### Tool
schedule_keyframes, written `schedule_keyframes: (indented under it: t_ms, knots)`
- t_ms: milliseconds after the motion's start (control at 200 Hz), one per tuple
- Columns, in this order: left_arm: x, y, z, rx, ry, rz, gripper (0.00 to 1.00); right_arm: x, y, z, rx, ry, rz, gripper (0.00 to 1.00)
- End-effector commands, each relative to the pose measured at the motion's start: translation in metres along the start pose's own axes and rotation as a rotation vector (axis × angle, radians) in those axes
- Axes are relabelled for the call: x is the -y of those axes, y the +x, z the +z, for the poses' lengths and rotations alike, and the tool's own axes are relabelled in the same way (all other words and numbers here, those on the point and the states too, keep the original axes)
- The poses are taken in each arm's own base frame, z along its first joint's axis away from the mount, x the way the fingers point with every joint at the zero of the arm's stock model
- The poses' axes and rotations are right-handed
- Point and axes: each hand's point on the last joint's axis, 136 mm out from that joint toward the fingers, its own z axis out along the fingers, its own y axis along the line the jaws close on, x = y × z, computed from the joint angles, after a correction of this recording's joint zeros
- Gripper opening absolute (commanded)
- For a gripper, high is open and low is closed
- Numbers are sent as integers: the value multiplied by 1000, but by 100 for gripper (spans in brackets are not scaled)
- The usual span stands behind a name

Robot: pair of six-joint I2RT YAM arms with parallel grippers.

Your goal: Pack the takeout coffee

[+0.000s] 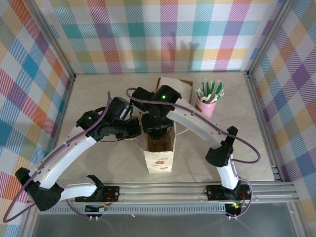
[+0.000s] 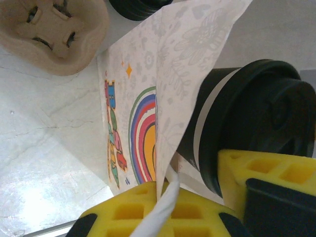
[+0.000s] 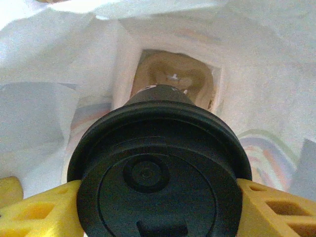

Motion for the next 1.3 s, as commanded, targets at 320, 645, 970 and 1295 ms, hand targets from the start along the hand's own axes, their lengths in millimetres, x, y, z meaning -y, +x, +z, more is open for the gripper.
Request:
schedule_keyframes:
  t_ms: [320,645,970,1295]
  knots:
    - [1,-3,-9,6,-29,46,0,29,34,2,-144,135,-71,25]
    - [0,-13,-15,39,-70,66,0,22,53,8,-221,113,-20,23]
    - [1,-11,-11,31,-50,49,0,14,65,25,-289,94,-18,23]
    - [4,-10,-8,19,-39,56,0,22,61,42,-280,123,-6,23]
